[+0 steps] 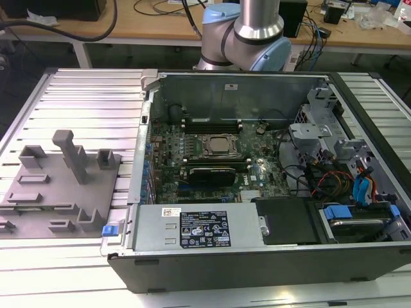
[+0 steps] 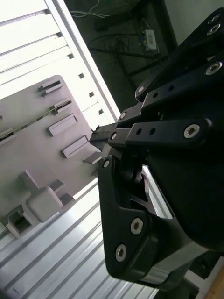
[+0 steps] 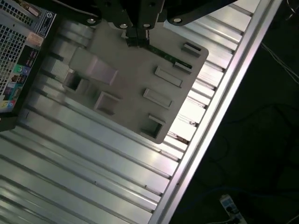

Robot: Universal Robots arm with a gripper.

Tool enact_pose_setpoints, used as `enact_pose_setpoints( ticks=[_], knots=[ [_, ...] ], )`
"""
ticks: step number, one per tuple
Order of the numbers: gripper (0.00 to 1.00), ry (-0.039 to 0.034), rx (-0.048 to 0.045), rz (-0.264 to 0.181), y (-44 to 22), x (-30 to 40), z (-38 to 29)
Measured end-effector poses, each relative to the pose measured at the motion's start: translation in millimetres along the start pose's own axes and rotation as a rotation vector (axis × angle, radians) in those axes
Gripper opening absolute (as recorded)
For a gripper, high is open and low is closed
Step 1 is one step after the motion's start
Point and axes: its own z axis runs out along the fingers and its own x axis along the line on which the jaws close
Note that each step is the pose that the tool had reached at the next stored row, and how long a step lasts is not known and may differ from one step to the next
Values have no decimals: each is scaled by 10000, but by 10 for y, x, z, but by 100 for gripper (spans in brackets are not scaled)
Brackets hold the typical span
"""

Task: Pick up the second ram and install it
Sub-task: 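Pick up the second ram and move it above second insertion slot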

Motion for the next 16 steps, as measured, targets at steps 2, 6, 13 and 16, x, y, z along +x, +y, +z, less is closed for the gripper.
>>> enact_pose_setpoints(
  ticks=[2,6,13,16],
  knots=[
    [11,12,-7,-285,0,0,0],
    [11,29,-17,-711,0,0,0],
    [11,73,-42,-1755,0,0,0],
    [11,82,-47,-2000,0,0,0]
  ],
)
